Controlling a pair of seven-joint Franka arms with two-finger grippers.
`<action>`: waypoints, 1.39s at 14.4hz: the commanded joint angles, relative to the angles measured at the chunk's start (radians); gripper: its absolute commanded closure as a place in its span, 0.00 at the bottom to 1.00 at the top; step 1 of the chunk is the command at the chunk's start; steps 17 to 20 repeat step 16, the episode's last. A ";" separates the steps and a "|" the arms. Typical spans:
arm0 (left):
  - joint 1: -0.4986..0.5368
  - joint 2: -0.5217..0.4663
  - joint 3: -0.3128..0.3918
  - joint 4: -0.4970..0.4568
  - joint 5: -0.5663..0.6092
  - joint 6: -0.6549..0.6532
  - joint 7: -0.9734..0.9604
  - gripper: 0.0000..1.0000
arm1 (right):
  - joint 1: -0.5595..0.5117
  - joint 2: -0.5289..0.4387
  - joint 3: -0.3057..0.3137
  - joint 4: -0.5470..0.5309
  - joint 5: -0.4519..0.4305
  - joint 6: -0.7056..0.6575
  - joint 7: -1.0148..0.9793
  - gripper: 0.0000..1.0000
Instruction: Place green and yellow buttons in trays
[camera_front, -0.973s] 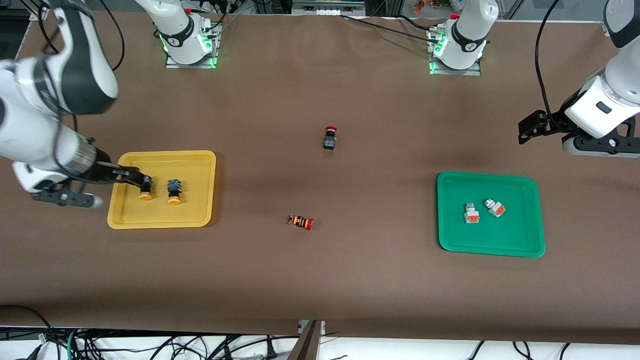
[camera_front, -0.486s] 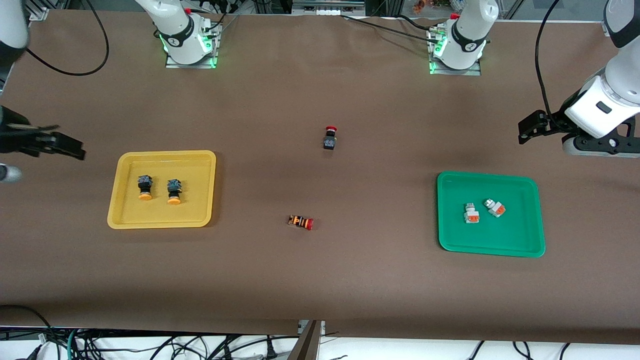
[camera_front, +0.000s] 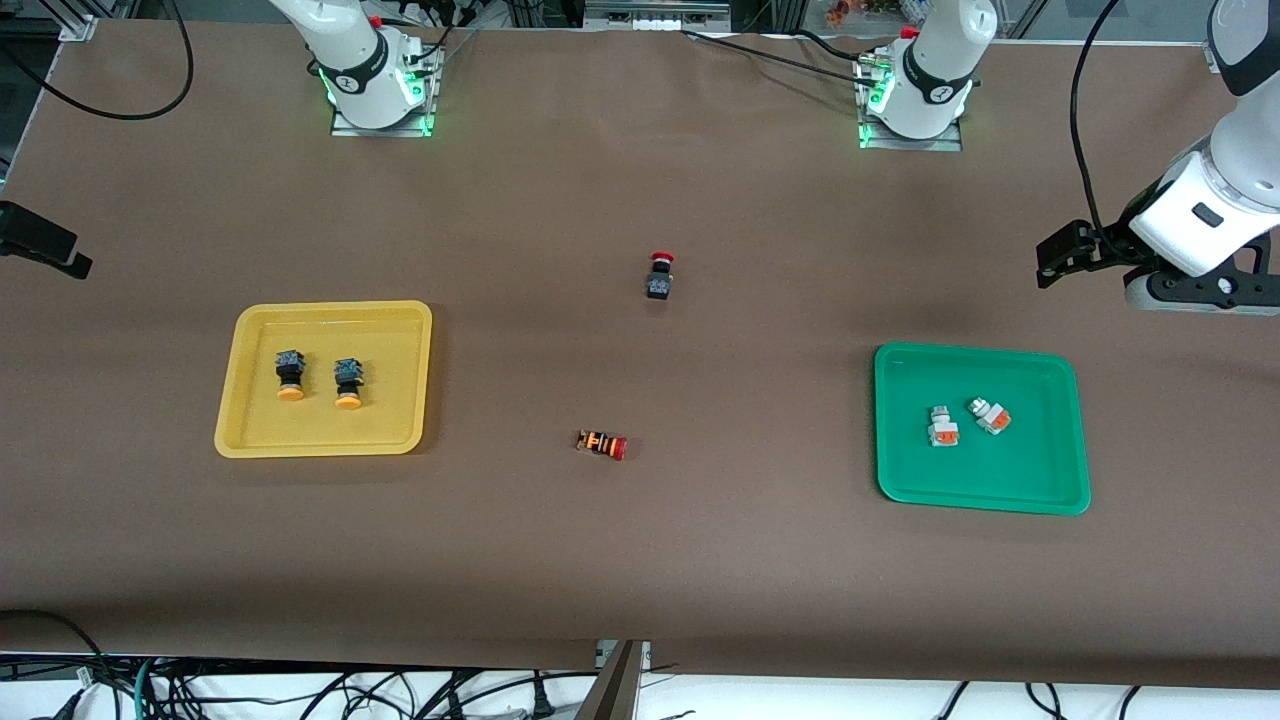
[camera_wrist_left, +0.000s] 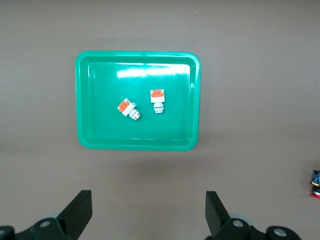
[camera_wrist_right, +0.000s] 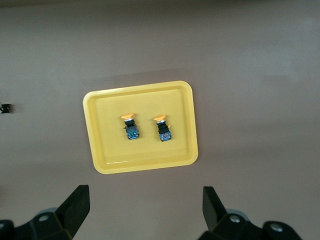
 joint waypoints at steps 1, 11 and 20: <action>-0.003 0.011 0.003 0.031 -0.003 -0.035 0.018 0.00 | 0.022 -0.028 -0.034 -0.052 0.019 0.026 -0.056 0.00; -0.003 0.015 0.005 0.033 -0.003 -0.033 0.018 0.00 | 0.022 -0.026 -0.034 -0.096 0.022 0.029 -0.043 0.00; -0.003 0.015 0.005 0.033 -0.005 -0.033 0.020 0.00 | 0.025 -0.023 -0.034 -0.098 0.020 0.031 -0.048 0.00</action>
